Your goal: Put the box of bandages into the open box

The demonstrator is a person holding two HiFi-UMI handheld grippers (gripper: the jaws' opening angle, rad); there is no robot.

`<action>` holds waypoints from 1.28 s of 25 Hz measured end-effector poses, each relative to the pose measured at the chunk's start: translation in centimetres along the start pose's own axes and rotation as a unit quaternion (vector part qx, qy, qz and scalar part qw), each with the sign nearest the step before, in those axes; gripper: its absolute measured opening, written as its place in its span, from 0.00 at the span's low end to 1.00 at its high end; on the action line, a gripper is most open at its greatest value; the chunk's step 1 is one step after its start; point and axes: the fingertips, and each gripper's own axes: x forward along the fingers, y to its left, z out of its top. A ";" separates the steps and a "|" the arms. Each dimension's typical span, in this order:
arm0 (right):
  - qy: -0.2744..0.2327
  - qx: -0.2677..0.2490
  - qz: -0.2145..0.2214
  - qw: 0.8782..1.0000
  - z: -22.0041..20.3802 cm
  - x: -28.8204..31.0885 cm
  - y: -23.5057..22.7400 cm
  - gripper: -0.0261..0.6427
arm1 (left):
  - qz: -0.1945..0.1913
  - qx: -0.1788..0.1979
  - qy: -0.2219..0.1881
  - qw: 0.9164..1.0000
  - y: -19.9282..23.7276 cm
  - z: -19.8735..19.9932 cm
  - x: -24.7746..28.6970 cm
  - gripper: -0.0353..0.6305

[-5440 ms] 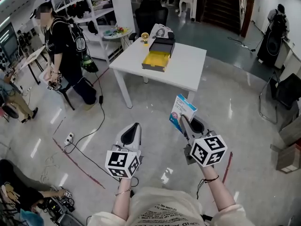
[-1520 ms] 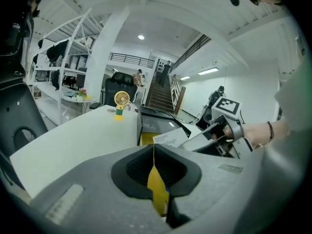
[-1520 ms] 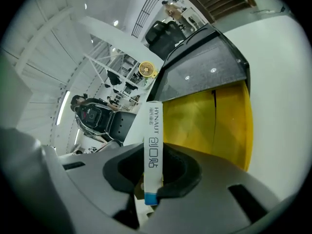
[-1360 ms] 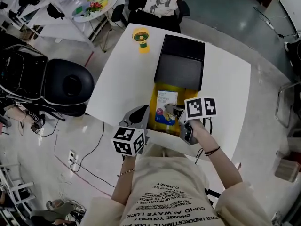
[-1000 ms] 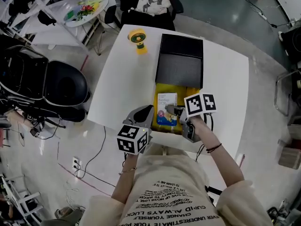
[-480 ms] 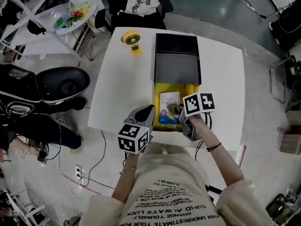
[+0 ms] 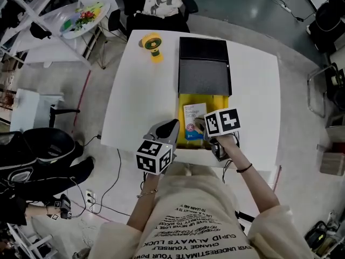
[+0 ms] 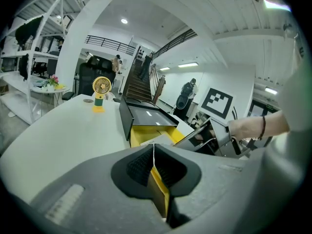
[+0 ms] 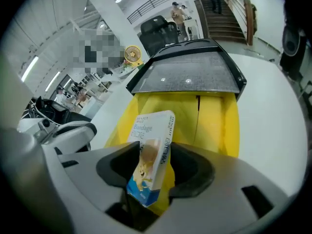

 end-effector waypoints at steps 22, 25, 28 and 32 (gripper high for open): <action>-0.094 -0.098 -0.041 0.990 1.3 -2.6 0.0 0.11 | -0.010 0.027 -0.039 0.999 -1.5 1.7 -1.1 0.09; -0.126 -0.119 -0.014 0.985 1.8 -3.7 0.8 0.07 | -0.010 0.029 -0.053 0.998 -1.8 2.4 -1.3 0.09; -0.165 -0.152 0.010 0.974 2.9 -5.2 1.7 0.06 | -0.009 0.033 -0.068 0.997 -2.1 3.5 -1.5 0.09; -0.221 -0.168 0.048 0.959 4.1 -7.5 2.7 0.05 | -0.007 0.038 -0.092 0.995 -2.3 5.0 -1.9 0.09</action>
